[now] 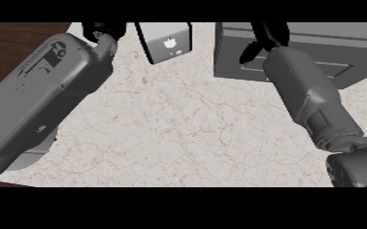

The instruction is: Pick up the can, place it into the drawer and close the drawer

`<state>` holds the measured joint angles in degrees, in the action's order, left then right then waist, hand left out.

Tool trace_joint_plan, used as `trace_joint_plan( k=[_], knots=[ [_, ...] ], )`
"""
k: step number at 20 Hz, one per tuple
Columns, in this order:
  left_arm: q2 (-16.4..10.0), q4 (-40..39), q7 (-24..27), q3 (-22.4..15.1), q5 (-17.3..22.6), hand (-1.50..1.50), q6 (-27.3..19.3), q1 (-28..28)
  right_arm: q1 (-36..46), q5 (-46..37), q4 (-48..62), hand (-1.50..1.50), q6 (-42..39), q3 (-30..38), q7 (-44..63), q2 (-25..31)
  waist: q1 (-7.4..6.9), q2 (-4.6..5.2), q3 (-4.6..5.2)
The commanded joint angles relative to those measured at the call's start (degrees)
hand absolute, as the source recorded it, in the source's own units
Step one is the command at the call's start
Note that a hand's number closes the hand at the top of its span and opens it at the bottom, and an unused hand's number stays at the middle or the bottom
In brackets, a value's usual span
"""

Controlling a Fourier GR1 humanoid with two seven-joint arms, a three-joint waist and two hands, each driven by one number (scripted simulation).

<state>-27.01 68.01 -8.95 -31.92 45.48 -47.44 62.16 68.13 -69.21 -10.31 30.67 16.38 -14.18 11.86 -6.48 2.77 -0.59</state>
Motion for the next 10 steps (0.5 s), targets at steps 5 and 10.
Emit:
trace_joint_plan(
  k=[5, 10],
  knots=[
    [0.2, 3.4, -0.4, -0.6, -0.7, -1.50, -1.4, -1.7, 3.4, 17.4, -2.1, -1.50, -5.5, 16.0, -6.7, -3.0, -0.13, -1.11, 0.20],
    [-1.6, 5.0, -1.7, -0.1, -0.9, -1.50, -0.8, -2.8, 4.4, 19.5, -1.5, -1.50, -10.4, 18.2, -10.7, 0.5, 0.23, -0.93, 0.39]
  ],
)
